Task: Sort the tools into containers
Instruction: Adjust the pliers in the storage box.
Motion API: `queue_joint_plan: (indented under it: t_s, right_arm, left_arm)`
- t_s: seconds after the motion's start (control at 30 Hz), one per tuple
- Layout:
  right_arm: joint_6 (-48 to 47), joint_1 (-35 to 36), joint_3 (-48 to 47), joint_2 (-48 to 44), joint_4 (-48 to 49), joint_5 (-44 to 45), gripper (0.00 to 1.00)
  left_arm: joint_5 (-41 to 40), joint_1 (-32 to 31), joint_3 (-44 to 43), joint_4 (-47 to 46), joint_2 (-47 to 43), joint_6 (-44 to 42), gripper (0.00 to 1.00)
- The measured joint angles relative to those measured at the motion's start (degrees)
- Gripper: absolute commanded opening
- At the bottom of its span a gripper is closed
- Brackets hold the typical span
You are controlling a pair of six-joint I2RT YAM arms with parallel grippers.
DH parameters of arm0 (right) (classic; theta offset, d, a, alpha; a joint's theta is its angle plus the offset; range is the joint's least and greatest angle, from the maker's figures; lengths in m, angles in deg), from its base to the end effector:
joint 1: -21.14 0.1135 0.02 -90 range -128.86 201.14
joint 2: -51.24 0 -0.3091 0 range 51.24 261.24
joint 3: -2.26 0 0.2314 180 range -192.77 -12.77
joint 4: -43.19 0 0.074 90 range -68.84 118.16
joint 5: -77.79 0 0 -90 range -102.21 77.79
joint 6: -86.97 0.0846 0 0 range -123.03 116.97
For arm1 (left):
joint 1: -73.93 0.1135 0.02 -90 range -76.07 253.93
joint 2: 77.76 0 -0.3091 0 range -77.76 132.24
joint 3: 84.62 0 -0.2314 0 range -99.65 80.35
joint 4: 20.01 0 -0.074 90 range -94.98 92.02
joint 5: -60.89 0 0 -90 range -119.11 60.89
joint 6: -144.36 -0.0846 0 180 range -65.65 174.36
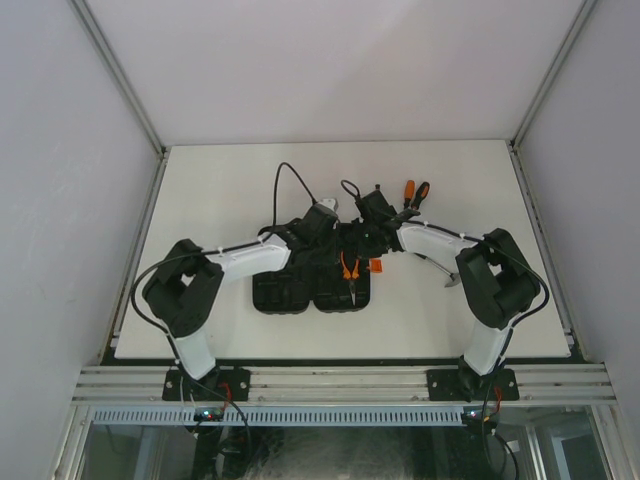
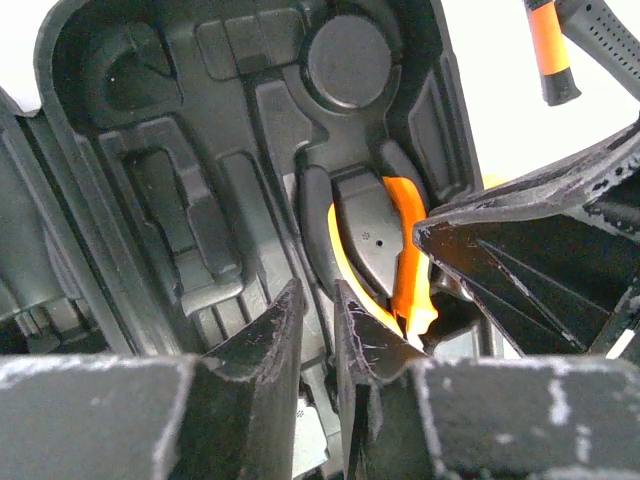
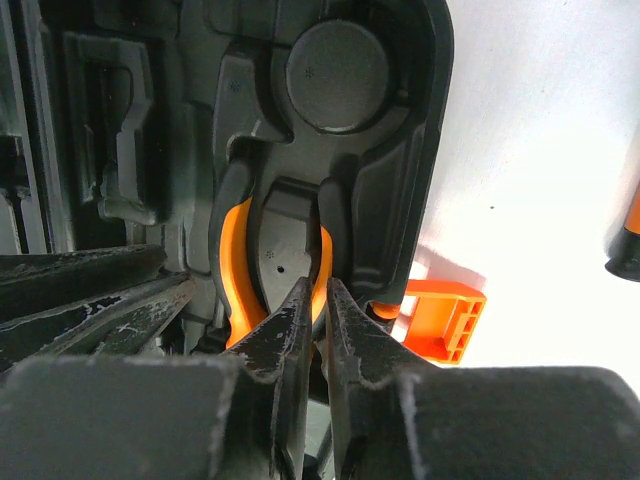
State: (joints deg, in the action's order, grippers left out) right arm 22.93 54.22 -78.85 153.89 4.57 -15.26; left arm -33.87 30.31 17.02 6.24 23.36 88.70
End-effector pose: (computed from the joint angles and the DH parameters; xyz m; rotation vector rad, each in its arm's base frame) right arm 0.3174 0.2122 0.1927 -0.1857 2.6775 0.4145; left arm 0.2921 -0.2687 0.2078 0.1628 2.4837 -0.5048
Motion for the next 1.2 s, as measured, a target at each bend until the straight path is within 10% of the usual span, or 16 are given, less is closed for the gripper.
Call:
queue_joint_plan:
  t_s: [1.2]
  right_arm:
    - [0.0, -1.6, -7.8, 5.6, -8.1, -4.0, 0.06]
  left_arm:
    - [-0.1, 0.0, -7.3, 3.1, 7.3, -0.1, 0.06]
